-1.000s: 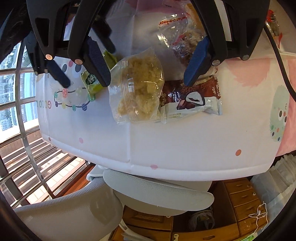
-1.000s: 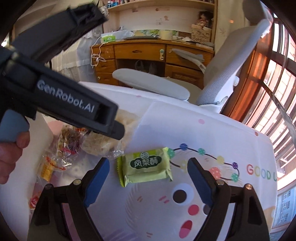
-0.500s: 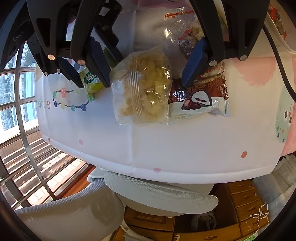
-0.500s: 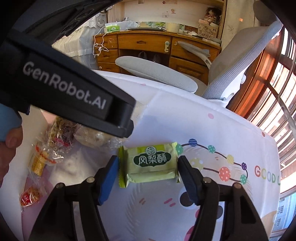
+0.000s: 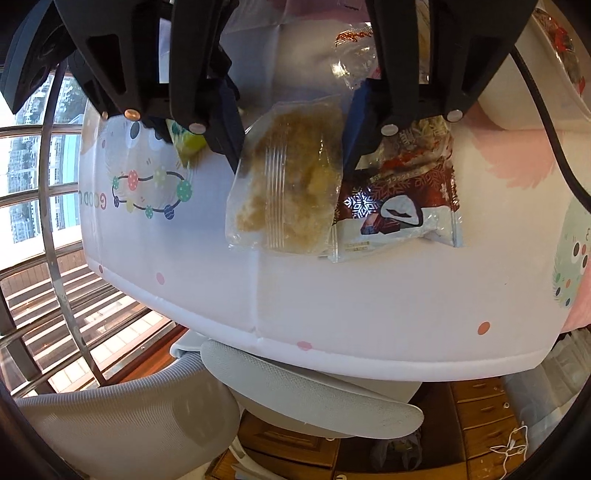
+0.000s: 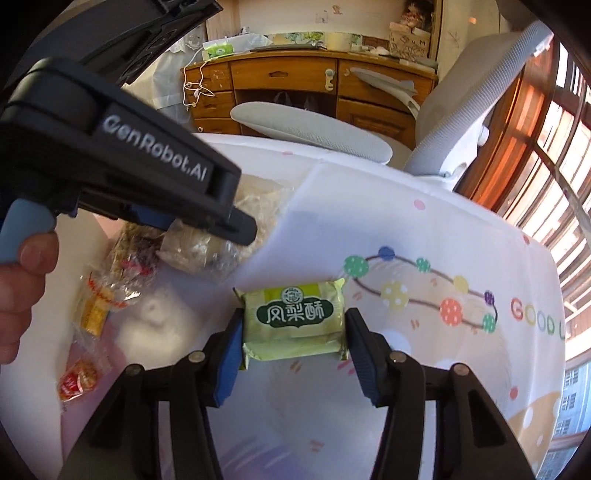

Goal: Organize snacks
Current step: 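Carry the cracker bag and green pastry pack over the tray with both grippers, then open both grippers to release the two packs into the tray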

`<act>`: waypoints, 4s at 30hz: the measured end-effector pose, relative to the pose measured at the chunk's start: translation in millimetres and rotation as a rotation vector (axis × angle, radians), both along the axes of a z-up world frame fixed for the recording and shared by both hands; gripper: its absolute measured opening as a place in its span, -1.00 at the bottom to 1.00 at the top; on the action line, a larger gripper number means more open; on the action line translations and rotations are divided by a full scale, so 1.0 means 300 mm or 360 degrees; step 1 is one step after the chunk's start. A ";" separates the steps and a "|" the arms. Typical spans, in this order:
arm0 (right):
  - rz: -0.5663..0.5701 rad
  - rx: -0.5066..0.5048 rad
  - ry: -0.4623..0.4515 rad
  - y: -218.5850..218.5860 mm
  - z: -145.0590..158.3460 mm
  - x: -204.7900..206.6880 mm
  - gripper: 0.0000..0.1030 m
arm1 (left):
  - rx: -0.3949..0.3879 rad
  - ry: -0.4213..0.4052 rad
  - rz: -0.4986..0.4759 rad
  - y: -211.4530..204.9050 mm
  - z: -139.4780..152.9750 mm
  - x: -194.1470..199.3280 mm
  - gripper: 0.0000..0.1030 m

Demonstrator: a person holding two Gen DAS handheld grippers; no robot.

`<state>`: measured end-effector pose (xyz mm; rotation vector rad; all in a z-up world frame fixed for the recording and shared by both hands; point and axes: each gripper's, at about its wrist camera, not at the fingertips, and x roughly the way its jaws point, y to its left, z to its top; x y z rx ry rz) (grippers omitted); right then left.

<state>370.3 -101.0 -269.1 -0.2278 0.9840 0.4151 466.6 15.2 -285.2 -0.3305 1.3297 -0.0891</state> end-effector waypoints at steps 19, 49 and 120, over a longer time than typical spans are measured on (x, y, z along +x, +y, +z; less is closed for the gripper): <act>-0.0090 0.0138 0.0437 -0.065 0.073 -0.308 0.02 | 0.0016 -0.0120 -0.0044 -0.060 0.299 -0.247 -0.12; -0.0029 0.0350 0.0425 -0.114 0.300 -0.787 0.03 | 0.0023 -0.0313 0.0203 0.077 0.514 -1.104 -0.12; -0.0694 0.0288 0.0426 0.318 0.314 -0.966 0.14 | 0.0100 -0.0196 -0.0522 0.514 0.469 -1.137 0.47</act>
